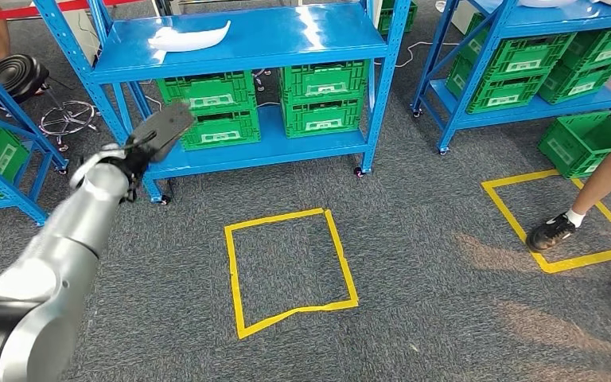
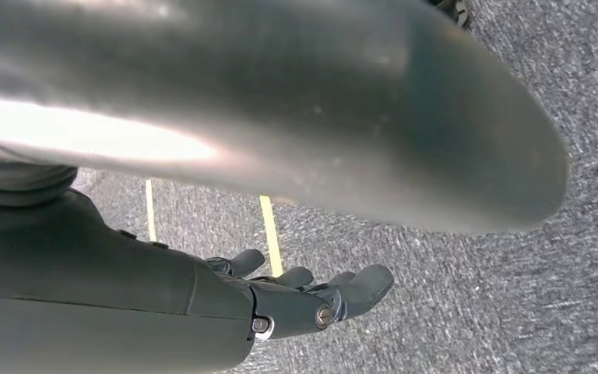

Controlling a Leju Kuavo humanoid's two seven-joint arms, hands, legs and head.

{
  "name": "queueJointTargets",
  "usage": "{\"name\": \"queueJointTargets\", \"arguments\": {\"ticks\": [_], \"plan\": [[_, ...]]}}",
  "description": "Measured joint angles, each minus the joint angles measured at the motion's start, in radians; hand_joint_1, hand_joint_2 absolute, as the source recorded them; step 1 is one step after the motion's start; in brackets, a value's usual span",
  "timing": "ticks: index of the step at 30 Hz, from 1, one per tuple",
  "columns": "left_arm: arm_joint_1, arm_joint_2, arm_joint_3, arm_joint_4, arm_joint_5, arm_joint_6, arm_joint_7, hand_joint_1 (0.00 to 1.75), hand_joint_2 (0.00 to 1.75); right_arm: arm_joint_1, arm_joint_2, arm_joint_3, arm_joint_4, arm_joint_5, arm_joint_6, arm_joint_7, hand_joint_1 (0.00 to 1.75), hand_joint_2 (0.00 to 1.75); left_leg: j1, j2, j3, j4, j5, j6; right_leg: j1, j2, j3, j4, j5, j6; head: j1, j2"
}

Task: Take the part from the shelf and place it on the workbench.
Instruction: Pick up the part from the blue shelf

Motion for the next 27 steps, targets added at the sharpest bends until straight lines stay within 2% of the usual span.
{"name": "queueJointTargets", "arguments": {"ticks": [10, 15, 18, 21, 23, 26, 27], "plan": [[-0.23, 0.013, -0.205, 0.014, -0.175, -0.018, 0.091, 0.0, 0.0, -0.014, 0.008, -0.046, 0.016, 0.037, -0.003, 0.02, 0.0, 0.0, 0.0, 0.0, 0.0, 0.0, 0.0, 0.0, 0.0, 0.0, 0.0, 0.001, 0.0, 0.0, 0.0, 0.0], [-0.298, 0.02, -0.247, 0.027, -0.207, -0.015, 0.185, 0.0, 0.0, -0.017, 0.013, -0.06, 0.021, 0.059, -0.007, 0.026, 0.0, 0.0, -0.001, 0.0, -0.001, 0.001, 0.0, 0.001, -0.001, 0.0, 0.0, 0.0, 0.001, 0.001, 0.0, 0.0], [-0.312, 0.029, -0.247, 0.033, -0.198, -0.003, 0.212, 0.0, 0.0, -0.018, 0.02, -0.068, 0.023, 0.062, -0.008, 0.025, 0.0, 0.0, -0.007, -0.001, -0.003, 0.002, -0.001, 0.008, -0.007, 0.001, 0.0, -0.002, 0.007, 0.008, 0.0, 0.0], [-0.317, 0.04, -0.247, 0.037, -0.185, 0.017, 0.233, 0.0, 0.0, -0.019, 0.023, -0.073, 0.026, 0.063, -0.006, 0.024, 0.0, 0.0, -0.006, 0.004, 0.005, -0.017, 0.0, 0.023, -0.009, -0.006, -0.009, 0.021, 0.02, 0.016, 0.001, 0.0], [-0.323, 0.048, -0.247, 0.041, -0.182, 0.024, 0.24, 0.0, 0.0, -0.022, 0.024, -0.074, 0.026, 0.063, -0.006, 0.024, 0.0, 0.0, -0.003, 0.011, 0.018, -0.025, 0.003, 0.031, -0.008, -0.026, -0.041, 0.077, -0.008, 0.014, 0.003, 0.0], [-0.326, 0.058, -0.247, 0.048, -0.178, 0.028, 0.247, 0.0, 0.0, -0.024, 0.025, -0.075, 0.027, 0.064, -0.006, 0.025, 0.0, 0.0, -0.002, 0.017, 0.02, -0.025, 0.0, 0.031, -0.009, -0.039, -0.144, 0.252, -0.081, 0.016, 0.005, 0.0], [-0.324, 0.06, -0.247, 0.052, -0.175, 0.029, 0.251, 0.0, 0.0, -0.024, 0.024, -0.075, 0.027, 0.064, -0.006, 0.026, 0.0, 0.0, -0.001, 0.017, 0.022, -0.025, -0.003, 0.028, -0.01, -0.04, -0.167, 0.28, -0.083, 0.02, 0.006, 0.0]]}}
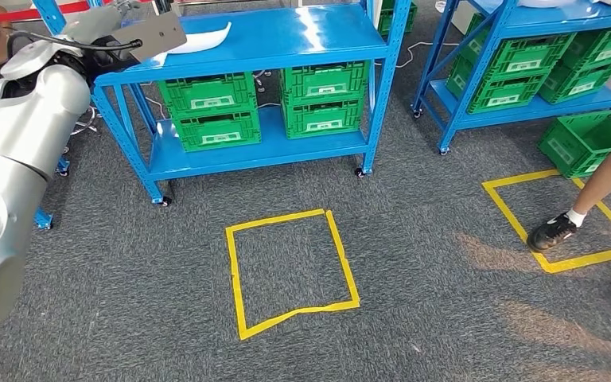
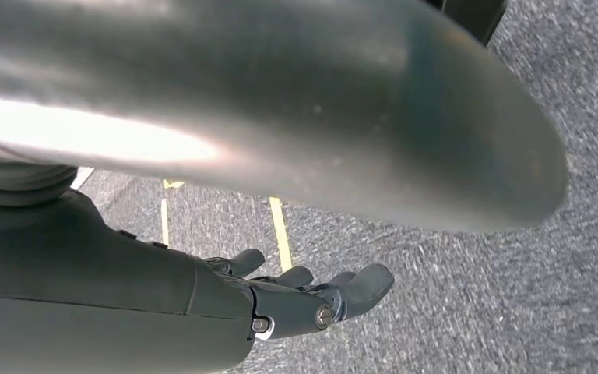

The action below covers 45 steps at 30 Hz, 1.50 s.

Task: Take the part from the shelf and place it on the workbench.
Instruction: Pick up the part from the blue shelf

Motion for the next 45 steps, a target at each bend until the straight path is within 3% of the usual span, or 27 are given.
{"name": "queueJointTargets", "arguments": {"ticks": [1, 3, 4, 5, 8, 10, 12, 14, 16, 17, 19, 21, 24, 26, 27, 29, 31, 32, 33, 35, 36, 37, 39, 40, 42, 43, 45], "plan": [[0.002, 0.002, 0.0, 0.004, 0.004, 0.001, 0.004, 0.0, 0.0, 0.0, 0.0, 0.0, 0.0, 0.001, 0.0, 0.001, 0.0, 0.0, 0.003, 0.0, 0.004, 0.001, -0.004, -0.005, -0.002, -0.002, -0.005, -0.012, 0.019, 0.004, 0.0, 0.0], [0.004, 0.009, 0.0, 0.01, 0.01, 0.006, 0.011, 0.0, 0.0, 0.0, 0.0, -0.001, 0.0, 0.005, 0.0, 0.002, 0.0, 0.0, 0.012, 0.004, 0.016, 0.004, -0.018, -0.021, -0.006, -0.009, 0.035, -0.131, 0.099, 0.012, 0.0, 0.0], [0.004, 0.013, 0.0, 0.013, 0.012, 0.008, 0.014, 0.0, 0.0, 0.0, 0.002, -0.001, 0.002, 0.007, 0.0, 0.002, 0.0, 0.0, 0.014, 0.005, 0.021, 0.007, -0.025, -0.029, -0.005, -0.014, 0.056, -0.193, 0.124, 0.014, 0.002, 0.0], [0.004, 0.017, 0.001, 0.015, 0.012, 0.01, 0.017, 0.0, 0.0, -0.001, 0.004, -0.001, 0.004, 0.009, 0.001, 0.002, 0.0, 0.0, 0.014, 0.007, 0.022, 0.009, -0.031, -0.038, -0.003, -0.019, 0.071, -0.232, 0.132, 0.007, 0.004, 0.0], [0.009, 0.031, 0.001, 0.022, 0.012, 0.011, 0.021, 0.0, 0.0, -0.003, 0.006, -0.001, 0.008, 0.013, 0.003, 0.005, 0.0, 0.0, 0.007, 0.009, 0.026, 0.009, -0.041, -0.061, 0.001, -0.021, 0.078, -0.243, 0.113, -0.034, 0.001, 0.0], [0.011, 0.039, 0.001, 0.024, 0.012, 0.012, 0.023, 0.0, 0.0, -0.002, 0.006, -0.001, 0.008, 0.015, 0.003, 0.006, 0.0, 0.0, 0.01, 0.009, 0.017, 0.044, -0.039, -0.07, 0.0, -0.014, 0.091, -0.245, 0.105, -0.052, -0.004, 0.0], [0.011, 0.048, 0.002, 0.025, 0.012, 0.012, 0.024, 0.0, 0.0, -0.004, 0.006, -0.001, 0.008, 0.016, 0.002, 0.006, 0.0, 0.0, 0.009, 0.007, -0.046, 0.148, -0.057, -0.074, 0.0, -0.007, 0.111, -0.25, 0.093, -0.065, -0.007, 0.0], [0.016, 0.056, 0.002, 0.03, 0.012, 0.013, 0.027, 0.0, 0.0, -0.004, 0.006, -0.001, 0.008, 0.018, 0.001, 0.006, 0.0, 0.0, 0.006, 0.006, -0.134, 0.266, -0.102, -0.073, 0.004, 0.0, 0.132, -0.252, 0.076, -0.073, -0.009, 0.0], [0.022, 0.064, 0.002, 0.034, 0.012, 0.013, 0.03, 0.0, 0.0, -0.003, 0.006, -0.001, 0.008, 0.021, 0.0, 0.006, 0.0, 0.0, 0.002, 0.005, -0.188, 0.295, -0.113, -0.065, 0.01, 0.007, 0.157, -0.253, 0.057, -0.077, -0.009, 0.0], [0.024, 0.067, 0.002, 0.036, 0.012, 0.013, 0.031, 0.0, 0.0, -0.002, 0.006, -0.001, 0.008, 0.021, 0.0, 0.006, 0.0, 0.0, -0.002, 0.005, -0.193, 0.262, -0.087, -0.056, 0.014, 0.01, 0.172, -0.253, 0.045, -0.078, -0.01, 0.0], [0.026, 0.072, 0.002, 0.038, 0.012, 0.014, 0.032, 0.0, 0.0, -0.002, 0.007, -0.001, 0.009, 0.023, -0.001, 0.006, 0.0, 0.0, -0.014, 0.002, -0.176, 0.137, 0.022, -0.033, 0.021, 0.013, 0.204, -0.253, 0.022, -0.077, -0.009, 0.0], [0.028, 0.077, 0.003, 0.041, 0.012, 0.016, 0.032, 0.0, 0.0, -0.004, 0.01, -0.001, 0.011, 0.025, -0.001, 0.006, 0.0, 0.0, -0.027, -0.003, -0.155, 0.052, 0.09, -0.017, 0.023, 0.018, 0.224, -0.258, 0.002, -0.069, -0.012, 0.0], [0.03, 0.078, 0.003, 0.039, 0.012, 0.018, 0.033, 0.0, 0.0, -0.006, 0.009, -0.001, 0.011, 0.027, -0.003, 0.005, 0.0, 0.0, -0.027, -0.008, -0.127, 0.028, 0.091, -0.009, 0.025, 0.017, 0.239, -0.251, -0.005, -0.053, -0.016, 0.0], [0.027, 0.077, 0.003, 0.036, 0.012, 0.018, 0.033, 0.0, 0.0, -0.008, 0.008, -0.001, 0.012, 0.028, -0.004, 0.002, 0.0, 0.0, -0.02, -0.008, -0.097, 0.015, 0.082, 0.0, 0.026, 0.009, 0.214, -0.192, 0.008, -0.044, -0.013, 0.0], [0.026, 0.076, 0.003, 0.035, 0.012, 0.018, 0.033, 0.0, 0.0, -0.009, 0.007, -0.001, 0.012, 0.028, -0.005, 0.001, 0.0, 0.0, -0.018, -0.007, -0.083, 0.009, 0.076, 0.003, 0.025, 0.005, 0.178, -0.139, 0.006, -0.04, -0.011, 0.0], [0.029, 0.073, 0.003, 0.035, 0.01, 0.017, 0.034, 0.0, 0.0, -0.01, 0.007, -0.001, 0.012, 0.029, -0.005, 0.002, 0.0, 0.0, -0.017, -0.008, -0.061, 0.003, 0.059, 0.007, 0.022, -0.001, 0.089, -0.029, -0.03, -0.03, -0.007, 0.0], [0.037, 0.07, 0.003, 0.036, 0.008, 0.012, 0.036, 0.0, 0.0, -0.008, 0.006, -0.001, 0.012, 0.03, -0.006, 0.005, 0.0, 0.0, -0.015, -0.009, -0.035, 0.002, 0.035, 0.005, 0.02, -0.003, 0.027, 0.001, -0.07, -0.024, -0.006, 0.0], [0.041, 0.068, 0.003, 0.036, 0.007, 0.01, 0.037, 0.0, 0.0, -0.007, 0.006, -0.001, 0.012, 0.031, -0.006, 0.006, 0.0, 0.0, -0.015, -0.009, -0.019, 0.002, 0.022, 0.003, 0.02, -0.004, 0.017, -0.027, -0.06, -0.022, -0.006, 0.0], [0.044, 0.067, 0.003, 0.037, 0.007, 0.008, 0.038, 0.0, 0.0, -0.006, 0.005, -0.001, 0.012, 0.031, -0.006, 0.006, 0.0, 0.0, -0.014, -0.008, -0.002, 0.002, 0.009, 0.0, 0.019, -0.006, 0.019, -0.08, -0.024, -0.021, -0.005, 0.0], [0.049, 0.063, 0.003, 0.039, 0.007, 0.008, 0.039, 0.0, 0.0, -0.003, 0.004, -0.001, 0.012, 0.031, -0.005, 0.006, 0.0, 0.0, -0.015, -0.008, 0.026, 0.003, -0.02, -0.007, 0.02, -0.013, 0.037, -0.205, 0.097, -0.025, -0.005, 0.0], [0.051, 0.061, 0.003, 0.041, 0.007, 0.008, 0.04, 0.0, 0.0, -0.002, 0.003, -0.001, 0.013, 0.031, -0.004, 0.006, 0.0, 0.0, -0.016, -0.008, 0.035, 0.003, -0.033, -0.013, 0.022, -0.016, 0.046, -0.243, 0.141, -0.032, -0.005, 0.0], [0.053, 0.06, 0.003, 0.042, 0.006, 0.008, 0.041, 0.0, 0.0, -0.002, 0.003, -0.001, 0.013, 0.031, -0.003, 0.006, 0.0, 0.0, -0.018, -0.009, 0.043, 0.003, -0.041, -0.019, 0.023, -0.017, 0.052, -0.263, 0.165, -0.04, -0.006, 0.0], [0.053, 0.06, 0.003, 0.041, 0.006, 0.009, 0.042, 0.0, 0.0, -0.004, 0.003, -0.001, 0.014, 0.031, -0.002, 0.005, 0.0, 0.0, -0.019, -0.011, 0.05, 0.013, -0.041, -0.033, 0.023, -0.015, 0.067, -0.266, 0.158, -0.059, -0.006, 0.0], [0.052, 0.061, 0.003, 0.039, 0.006, 0.01, 0.042, 0.0, 0.0, -0.004, 0.003, -0.001, 0.014, 0.031, -0.002, 0.005, 0.0, 0.0, -0.018, -0.01, 0.041, 0.041, -0.031, -0.039, 0.02, -0.015, 0.078, -0.269, 0.154, -0.067, -0.006, 0.0], [0.052, 0.062, 0.003, 0.039, 0.006, 0.01, 0.043, 0.0, 0.0, -0.005, 0.002, -0.001, 0.014, 0.031, -0.003, 0.005, 0.0, 0.0, -0.016, -0.008, -0.02, 0.143, -0.02, -0.047, 0.017, -0.013, 0.105, -0.276, 0.139, -0.078, -0.009, 0.0], [0.053, 0.063, 0.003, 0.04, 0.006, 0.009, 0.045, 0.0, 0.0, -0.005, 0.002, -0.002, 0.014, 0.032, -0.003, 0.006, 0.0, 0.0, -0.014, -0.007, -0.064, 0.207, -0.031, -0.05, 0.016, -0.011, 0.118, -0.279, 0.129, -0.081, -0.011, 0.0], [0.06, 0.065, 0.004, 0.043, 0.006, 0.009, 0.052, 0.0, 0.0, -0.005, 0.002, -0.002, 0.014, 0.032, -0.003, 0.011, 0.0, 0.0, -0.011, -0.006, -0.144, 0.289, -0.092, -0.056, 0.015, -0.007, 0.144, -0.281, 0.107, -0.081, -0.012, 0.0]]}}
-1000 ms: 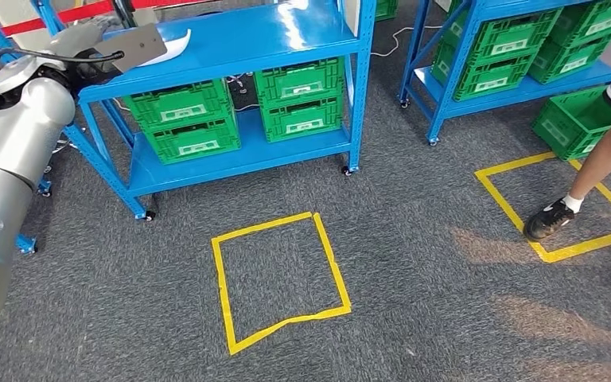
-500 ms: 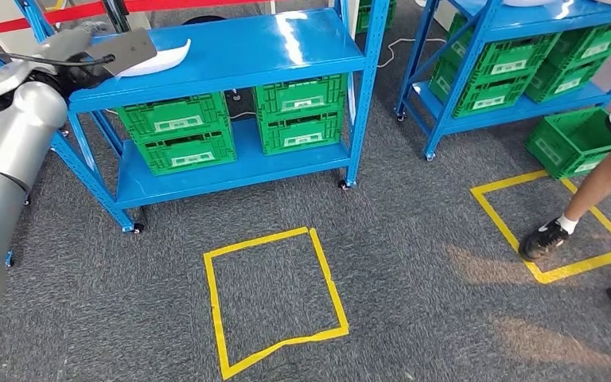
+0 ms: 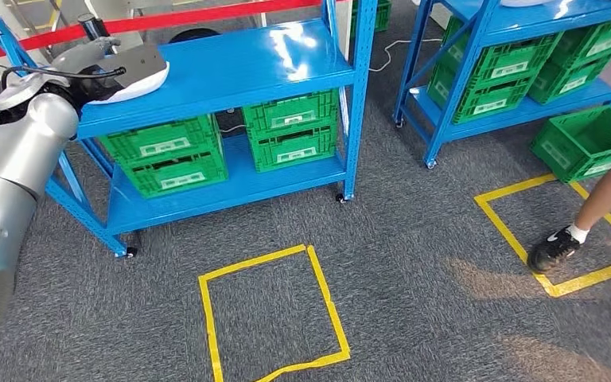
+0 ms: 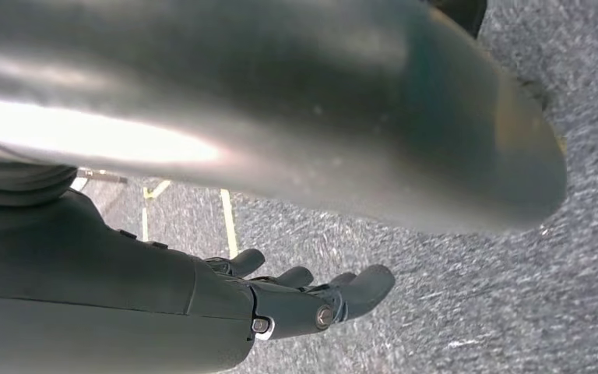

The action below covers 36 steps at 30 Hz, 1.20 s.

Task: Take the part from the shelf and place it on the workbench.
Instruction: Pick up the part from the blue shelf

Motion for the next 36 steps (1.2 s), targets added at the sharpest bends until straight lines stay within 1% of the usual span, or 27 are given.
{"name": "queueJointTargets", "arguments": {"ticks": [1, 2, 3, 6, 7, 8, 10, 11, 13, 15, 16, 17, 18, 19, 21, 22, 23, 25, 26, 27, 29, 30, 31, 32, 33, 34, 36], "plan": [[0.005, 0.002, 0.0, 0.002, 0.0, 0.0, 0.004, 0.0, 0.0, 0.001, 0.0, 0.0, 0.0, 0.0, 0.0, 0.002, 0.0, 0.0, 0.001, 0.0, -0.026, 0.006, -0.026, -0.001, 0.0, 0.002, 0.015, 0.0, -0.013, 0.001, 0.0, 0.0], [0.009, 0.005, 0.001, 0.003, 0.0, 0.0, 0.006, 0.0, 0.0, 0.001, 0.0, 0.0, 0.0, 0.0, 0.0, 0.002, 0.0, 0.0, 0.002, 0.0, -0.039, -0.015, -0.029, -0.001, 0.0, 0.004, 0.032, 0.0, -0.026, 0.002, 0.0, 0.0], [0.012, 0.008, 0.001, 0.005, 0.0, 0.001, 0.008, 0.0, 0.0, 0.002, 0.0, 0.0, 0.0, 0.0, 0.0, 0.002, 0.0, 0.0, 0.002, 0.0, -0.04, -0.061, -0.003, 0.001, 0.0, 0.005, 0.05, 0.0, -0.039, 0.003, 0.0, 0.0], [0.015, 0.021, 0.006, 0.01, 0.0, 0.002, 0.011, 0.0, 0.0, 0.001, 0.0, 0.0, 0.0, 0.001, 0.0, -0.001, 0.0, 0.0, -0.002, 0.002, -0.018, -0.241, 0.173, 0.014, 0.002, 0.008, 0.089, 0.001, -0.078, 0.014, -0.002, 0.0], [0.017, 0.024, 0.008, 0.012, 0.0, 0.002, 0.012, 0.0, 0.0, 0.0, 0.0, -0.001, 0.001, 0.001, 0.0, -0.002, 0.0, 0.0, -0.004, 0.002, -0.012, -0.271, 0.209, 0.019, 0.003, 0.009, 0.098, -0.001, -0.089, 0.02, -0.003, 0.0], [0.018, 0.026, 0.009, 0.012, 0.0, 0.001, 0.013, 0.0, 0.0, -0.001, 0.0, -0.001, 0.001, 0.001, 0.0, -0.003, 0.0, 0.0, -0.005, 0.001, -0.007, -0.284, 0.22, 0.024, 0.005, 0.01, 0.107, 0.003, -0.093, 0.027, -0.003, 0.0], [0.02, 0.028, 0.013, 0.01, 0.002, 0.0, 0.015, 0.0, 0.0, -0.002, -0.002, -0.001, 0.0, 0.002, 0.0, -0.006, 0.0, 0.0, -0.003, -0.001, 0.014, -0.286, 0.217, 0.039, 0.006, 0.009, 0.109, 0.024, -0.088, 0.038, -0.002, 0.0], [0.02, 0.029, 0.017, 0.008, 0.003, -0.001, 0.014, 0.0, 0.0, -0.003, -0.003, -0.001, 0.0, 0.002, 0.001, -0.009, 0.0, 0.0, -0.001, -0.001, 0.024, -0.287, 0.213, 0.046, 0.006, 0.007, 0.092, 0.061, -0.08, 0.041, -0.001, 0.0], [0.02, 0.033, 0.023, 0.006, 0.003, -0.001, 0.014, 0.0, 0.0, -0.004, -0.004, -0.001, 0.0, 0.005, 0.001, -0.012, 0.0, 0.0, 0.0, -0.002, 0.044, -0.289, 0.199, 0.056, 0.004, 0.003, 0.019, 0.174, -0.086, 0.046, 0.0, 0.0], [0.027, 0.035, 0.026, 0.007, 0.004, -0.002, 0.014, 0.0, 0.0, -0.003, -0.004, -0.001, 0.0, 0.008, 0.001, -0.013, 0.0, 0.0, -0.001, -0.005, 0.062, -0.289, 0.179, 0.061, 0.004, 0.002, -0.072, 0.278, -0.145, 0.052, 0.0, 0.0], [0.032, 0.037, 0.028, 0.007, 0.004, -0.003, 0.014, 0.0, 0.0, -0.002, -0.004, -0.001, 0.0, 0.009, 0.001, -0.013, 0.0, 0.0, -0.002, -0.007, 0.073, -0.289, 0.168, 0.061, 0.005, 0.002, -0.103, 0.296, -0.176, 0.054, 0.0, 0.0], [0.037, 0.038, 0.031, 0.007, 0.004, -0.004, 0.014, 0.0, 0.0, -0.001, -0.004, -0.001, 0.0, 0.011, 0.001, -0.013, 0.0, 0.0, -0.002, -0.008, 0.086, -0.288, 0.157, 0.059, 0.005, 0.002, -0.12, 0.286, -0.189, 0.054, 0.0, 0.0], [0.04, 0.041, 0.035, 0.007, 0.004, -0.005, 0.015, 0.0, 0.0, -0.001, -0.004, -0.001, 0.0, 0.012, 0.001, -0.014, 0.0, 0.0, -0.002, -0.009, 0.1, -0.287, 0.145, 0.057, 0.005, 0.002, -0.121, 0.245, -0.174, 0.054, 0.001, 0.0], [0.043, 0.043, 0.039, 0.007, 0.004, -0.007, 0.016, 0.0, 0.0, 0.0, -0.004, -0.002, 0.0, 0.013, 0.001, -0.013, 0.0, 0.0, -0.002, -0.009, 0.115, -0.287, 0.132, 0.055, 0.005, 0.001, -0.111, 0.183, -0.132, 0.051, 0.001, 0.0], [0.044, 0.047, 0.048, 0.009, 0.005, -0.012, 0.019, 0.0, 0.0, 0.002, -0.005, -0.002, 0.001, 0.015, 0.0, -0.012, 0.0, 0.0, -0.004, -0.009, 0.14, -0.285, 0.106, 0.047, 0.007, -0.001, -0.084, 0.056, -0.01, 0.043, 0.001, 0.0], [0.045, 0.05, 0.051, 0.01, 0.005, -0.015, 0.021, 0.0, 0.0, 0.002, -0.004, -0.003, 0.001, 0.016, 0.0, -0.011, 0.0, 0.0, -0.005, -0.01, 0.147, -0.287, 0.095, 0.042, 0.009, -0.002, -0.073, 0.021, 0.028, 0.038, 0.0, 0.0], [0.046, 0.053, 0.054, 0.011, 0.005, -0.018, 0.023, 0.0, 0.0, 0.002, -0.004, -0.004, 0.001, 0.016, 0.0, -0.011, 0.0, 0.0, -0.006, -0.012, 0.154, -0.286, 0.09, 0.036, 0.01, -0.002, -0.066, 0.004, 0.046, 0.033, 0.0, 0.0], [0.046, 0.063, 0.06, 0.011, 0.006, -0.026, 0.027, 0.0, 0.0, 0.001, -0.004, -0.006, 0.001, 0.018, 0.0, -0.011, 0.0, 0.0, -0.007, -0.013, 0.163, -0.282, 0.087, 0.022, 0.009, -0.001, -0.049, -0.001, 0.036, 0.02, -0.001, 0.0], [0.046, 0.068, 0.064, 0.01, 0.006, -0.029, 0.028, 0.0, 0.0, 0.001, -0.004, -0.008, 0.001, 0.019, 0.0, -0.011, 0.0, 0.0, -0.006, -0.012, 0.16, -0.263, 0.09, 0.017, 0.007, 0.0, -0.038, -0.004, 0.033, 0.012, -0.002, 0.0], [0.046, 0.074, 0.068, 0.01, 0.007, -0.033, 0.03, 0.0, 0.0, 0.0, -0.004, -0.009, 0.001, 0.021, 0.0, -0.01, 0.0, 0.0, -0.006, -0.01, 0.144, -0.229, 0.089, 0.012, 0.005, 0.0, -0.025, -0.005, 0.028, 0.006, -0.004, 0.0], [0.047, 0.085, 0.075, 0.012, 0.009, -0.041, 0.035, 0.0, 0.0, -0.001, -0.004, -0.013, 0.001, 0.024, 0.001, -0.009, 0.0, 0.0, -0.003, -0.005, 0.072, -0.112, 0.066, 0.003, 0.004, 0.001, -0.003, -0.006, 0.013, -0.002, -0.007, 0.0], [0.049, 0.09, 0.078, 0.013, 0.009, -0.044, 0.037, 0.0, 0.0, -0.001, -0.004, -0.015, 0.001, 0.025, 0.002, -0.008, 0.0, 0.0, -0.002, -0.004, 0.027, -0.054, 0.039, -0.001, 0.004, 0.003, 0.006, -0.006, 0.004, -0.004, -0.008, 0.0], [0.054, 0.095, 0.08, 0.015, 0.01, -0.046, 0.038, 0.0, 0.0, -0.001, -0.003, -0.017, 0.001, 0.027, 0.002, -0.007, 0.0, 0.0, -0.001, -0.003, -0.011, -0.014, 0.012, -0.004, 0.004, 0.004, 0.018, -0.006, -0.007, -0.004, -0.008, 0.0], [0.058, 0.099, 0.081, 0.017, 0.01, -0.047, 0.04, 0.0, 0.0, 0.0, -0.003, -0.018, 0.001, 0.027, 0.002, -0.006, 0.0, 0.0, -0.001, -0.002, -0.037, -0.004, -0.004, -0.006, 0.004, 0.005, 0.031, -0.006, -0.018, -0.004, -0.008, 0.0], [0.061, 0.102, 0.083, 0.018, 0.01, -0.05, 0.043, 0.0, 0.0, 0.001, -0.003, -0.018, 0.001, 0.028, 0.002, -0.005, 0.0, 0.0, -0.001, -0.002, -0.045, -0.029, 0.002, -0.006, 0.004, 0.006, 0.045, -0.006, -0.029, -0.003, -0.008, 0.0], [0.063, 0.107, 0.084, 0.019, 0.01, -0.052, 0.046, 0.0, 0.0, 0.001, -0.003, -0.019, 0.001, 0.028, 0.003, -0.006, 0.0, 0.0, -0.001, -0.001, -0.038, -0.081, 0.033, -0.003, 0.005, 0.006, 0.06, -0.006, -0.041, -0.002, -0.008, 0.0], [0.064, 0.12, 0.091, 0.021, 0.013, -0.055, 0.05, 0.0, 0.0, 0.001, -0.001, -0.021, 0.002, 0.029, 0.003, -0.008, 0.0, 0.0, -0.005, 0.001, -0.006, -0.217, 0.145, 0.009, 0.006, 0.007, 0.082, -0.006, -0.062, 0.002, -0.008, 0.0]]}}
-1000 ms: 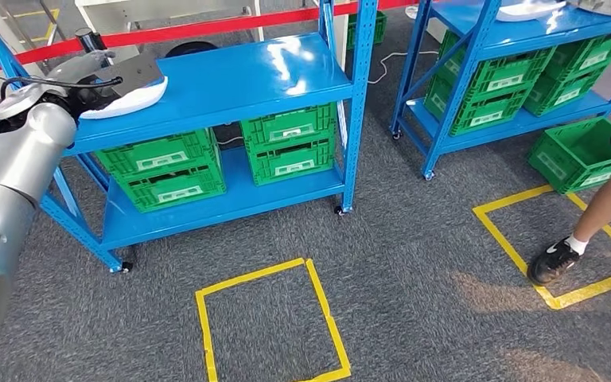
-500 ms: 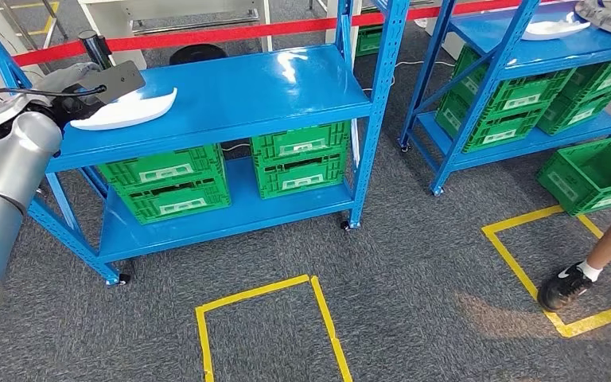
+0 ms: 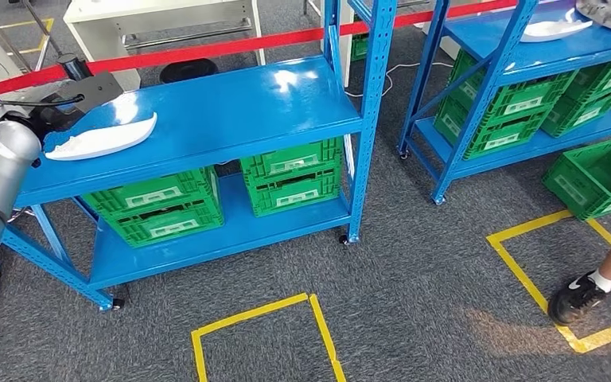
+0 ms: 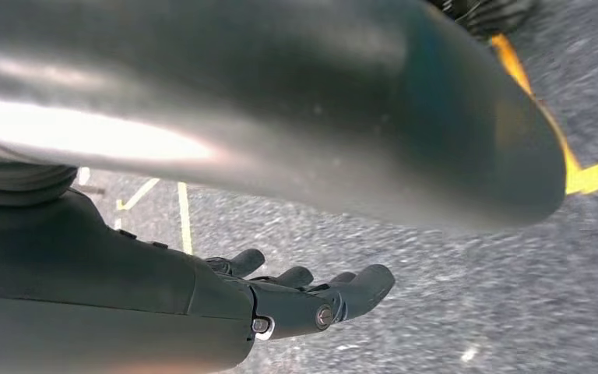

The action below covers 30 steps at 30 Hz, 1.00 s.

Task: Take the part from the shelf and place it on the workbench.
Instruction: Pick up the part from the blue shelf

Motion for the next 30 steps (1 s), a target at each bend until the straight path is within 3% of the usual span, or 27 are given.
{"name": "queueJointTargets", "arguments": {"ticks": [2, 4, 6, 8, 10, 11, 12, 13, 15, 17, 21, 23, 25, 27, 28, 30], "plan": [[0.003, 0.014, 0.007, 0.002, 0.002, -0.001, -0.001, 0.0, 0.0, -0.002, 0.002, -0.002, 0.001, 0.0, 0.0, -0.002, 0.0, 0.0, -0.006, 0.001, 0.022, -0.075, 0.062, 0.013, 0.002, 0.002, 0.017, -0.001, -0.016, 0.011, -0.001, 0.0], [0.008, 0.025, 0.012, 0.002, 0.004, -0.001, -0.001, 0.0, 0.0, -0.003, 0.002, -0.003, 0.001, 0.001, 0.001, -0.002, 0.0, 0.0, -0.005, -0.002, 0.039, -0.086, 0.062, 0.026, 0.004, 0.004, 0.028, 0.005, -0.016, 0.021, -0.001, 0.0], [0.011, 0.032, 0.02, 0.001, 0.008, -0.004, 0.001, 0.0, 0.0, -0.003, 0.002, -0.004, 0.001, 0.002, 0.003, -0.003, 0.0, 0.0, -0.001, -0.003, 0.062, -0.093, 0.062, 0.039, 0.005, 0.001, 0.009, 0.053, -0.011, 0.027, 0.001, 0.0], [0.015, 0.038, 0.031, 0.002, 0.012, -0.009, 0.005, 0.0, 0.0, -0.005, 0.001, -0.004, 0.001, 0.005, 0.007, -0.004, 0.0, 0.0, 0.001, -0.003, 0.079, -0.095, 0.052, 0.046, 0.002, -0.002, -0.061, 0.163, -0.034, 0.035, 0.003, 0.0], [0.027, 0.046, 0.038, 0.003, 0.012, -0.011, 0.009, 0.0, 0.0, -0.004, 0.001, -0.004, 0.001, 0.008, 0.011, -0.004, 0.0, 0.0, 0.001, -0.004, 0.092, -0.094, 0.035, 0.048, 0.0, -0.004, -0.149, 0.268, -0.089, 0.043, 0.003, 0.0], [0.035, 0.05, 0.04, 0.003, 0.012, -0.012, 0.009, 0.0, 0.0, -0.003, 0.001, -0.004, 0.001, 0.009, 0.012, -0.004, 0.0, 0.0, 0.001, -0.005, 0.101, -0.093, 0.026, 0.048, 0.0, -0.005, -0.177, 0.285, -0.109, 0.045, 0.003, 0.0], [0.043, 0.053, 0.042, 0.003, 0.012, -0.013, 0.009, 0.0, 0.0, -0.002, 0.001, -0.004, 0.001, 0.01, 0.013, -0.004, 0.0, 0.0, 0.002, -0.006, 0.112, -0.091, 0.015, 0.046, 0.0, -0.005, -0.189, 0.268, -0.108, 0.046, 0.003, 0.0], [0.047, 0.056, 0.045, 0.003, 0.013, -0.013, 0.009, 0.0, 0.0, -0.001, 0.001, -0.004, 0.001, 0.01, 0.013, -0.004, 0.0, 0.0, 0.002, -0.007, 0.122, -0.089, 0.004, 0.043, 0.0, -0.006, -0.186, 0.22, -0.079, 0.045, 0.003, 0.0], [0.051, 0.061, 0.05, 0.004, 0.013, -0.014, 0.009, 0.0, 0.0, 0.0, 0.001, -0.004, 0.001, 0.012, 0.014, -0.004, 0.0, 0.0, 0.001, -0.007, 0.141, -0.082, -0.02, 0.035, 0.002, -0.007, -0.156, 0.088, 0.023, 0.038, 0.003, 0.0], [0.051, 0.069, 0.056, 0.004, 0.013, -0.014, 0.009, 0.0, 0.0, 0.001, 0.002, -0.004, 0.001, 0.017, 0.014, -0.002, 0.0, 0.0, -0.002, -0.008, 0.152, -0.08, -0.04, 0.023, 0.005, -0.008, -0.133, 0.018, 0.08, 0.025, 0.002, 0.0], [0.055, 0.094, 0.062, 0.002, 0.014, -0.011, 0.002, 0.0, 0.0, -0.001, 0.007, -0.004, 0.002, 0.022, 0.015, 0.003, 0.0, 0.0, -0.002, -0.01, 0.154, -0.035, -0.04, 0.001, 0.003, -0.007, -0.102, 0.009, 0.077, -0.005, 0.001, 0.0], [0.057, 0.109, 0.065, 0.002, 0.014, -0.008, -0.002, 0.0, 0.0, -0.002, 0.008, -0.004, 0.002, 0.025, 0.015, 0.002, 0.0, 0.0, 0.001, -0.007, 0.097, 0.057, -0.059, -0.008, 0.001, -0.005, -0.081, 0.007, 0.065, -0.016, -0.002, 0.0], [0.067, 0.121, 0.068, 0.003, 0.014, -0.007, -0.006, 0.0, 0.0, -0.003, 0.008, -0.004, 0.002, 0.027, 0.015, 0.002, 0.0, 0.0, 0.003, -0.005, 0.015, 0.168, -0.108, -0.016, 0.001, -0.004, -0.064, 0.006, 0.049, -0.02, -0.005, 0.0], [0.084, 0.132, 0.07, 0.005, 0.014, -0.007, -0.008, 0.0, 0.0, -0.002, 0.008, -0.004, 0.002, 0.028, 0.015, 0.005, 0.0, 0.0, 0.004, -0.003, -0.035, 0.196, -0.133, -0.015, 0.001, -0.002, -0.042, 0.007, 0.029, -0.019, -0.005, 0.0], [0.09, 0.137, 0.073, 0.005, 0.014, -0.007, -0.008, 0.0, 0.0, -0.001, 0.008, -0.004, 0.002, 0.029, 0.015, 0.007, 0.0, 0.0, 0.005, -0.002, -0.039, 0.165, -0.115, -0.013, 0.001, -0.001, -0.028, 0.007, 0.017, -0.018, -0.006, 0.0], [0.096, 0.146, 0.077, 0.006, 0.013, -0.007, -0.009, 0.0, 0.0, -0.001, 0.008, -0.004, 0.002, 0.033, 0.015, 0.009, 0.0, 0.0, 0.004, 0.0, -0.016, 0.04, -0.013, -0.007, 0.002, -0.001, -0.001, 0.007, -0.005, -0.013, -0.005, 0.0]]}}
